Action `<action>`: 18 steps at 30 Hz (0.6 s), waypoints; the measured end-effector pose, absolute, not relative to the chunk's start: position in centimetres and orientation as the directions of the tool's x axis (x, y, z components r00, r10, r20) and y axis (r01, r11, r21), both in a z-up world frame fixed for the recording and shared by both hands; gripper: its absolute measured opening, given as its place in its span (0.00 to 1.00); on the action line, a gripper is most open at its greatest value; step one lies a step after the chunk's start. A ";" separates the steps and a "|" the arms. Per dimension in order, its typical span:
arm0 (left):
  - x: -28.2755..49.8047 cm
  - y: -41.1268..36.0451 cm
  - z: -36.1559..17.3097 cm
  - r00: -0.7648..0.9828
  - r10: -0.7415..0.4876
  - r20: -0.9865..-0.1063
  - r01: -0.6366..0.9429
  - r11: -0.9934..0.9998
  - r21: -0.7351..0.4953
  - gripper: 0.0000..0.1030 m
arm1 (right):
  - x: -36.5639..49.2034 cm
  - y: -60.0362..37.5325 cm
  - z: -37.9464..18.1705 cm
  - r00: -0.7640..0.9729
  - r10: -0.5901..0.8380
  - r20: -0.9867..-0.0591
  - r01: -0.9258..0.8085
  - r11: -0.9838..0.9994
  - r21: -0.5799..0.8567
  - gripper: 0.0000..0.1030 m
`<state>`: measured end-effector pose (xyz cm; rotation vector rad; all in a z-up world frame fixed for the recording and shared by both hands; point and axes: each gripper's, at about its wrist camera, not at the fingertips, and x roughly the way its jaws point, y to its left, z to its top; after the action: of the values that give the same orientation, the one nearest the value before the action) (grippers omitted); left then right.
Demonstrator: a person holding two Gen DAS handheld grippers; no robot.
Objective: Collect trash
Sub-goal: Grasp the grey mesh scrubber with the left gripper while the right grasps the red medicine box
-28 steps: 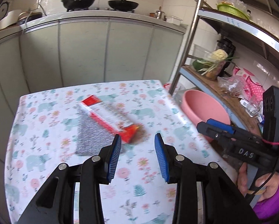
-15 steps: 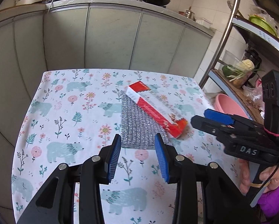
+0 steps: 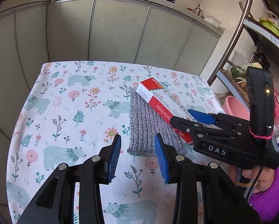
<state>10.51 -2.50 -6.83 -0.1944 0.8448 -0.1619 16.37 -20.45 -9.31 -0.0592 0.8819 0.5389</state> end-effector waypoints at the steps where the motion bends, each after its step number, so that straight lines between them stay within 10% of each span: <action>1: 10.8 -2.7 -6.9 0.650 -0.220 -0.727 0.066 0.970 -0.234 0.35 | 15.9 -21.0 -9.0 0.526 0.417 -0.741 -0.458 0.873 0.166 0.43; 18: 16.1 -5.9 -9.5 0.600 -0.092 -0.795 0.028 0.995 -0.094 0.36 | 8.2 -31.8 -8.5 0.636 0.220 -0.740 -0.163 0.975 0.150 0.41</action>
<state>16.09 -5.88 -9.54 -0.0738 0.9254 -0.0699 8.24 -31.82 -8.49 0.0717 0.8540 0.2187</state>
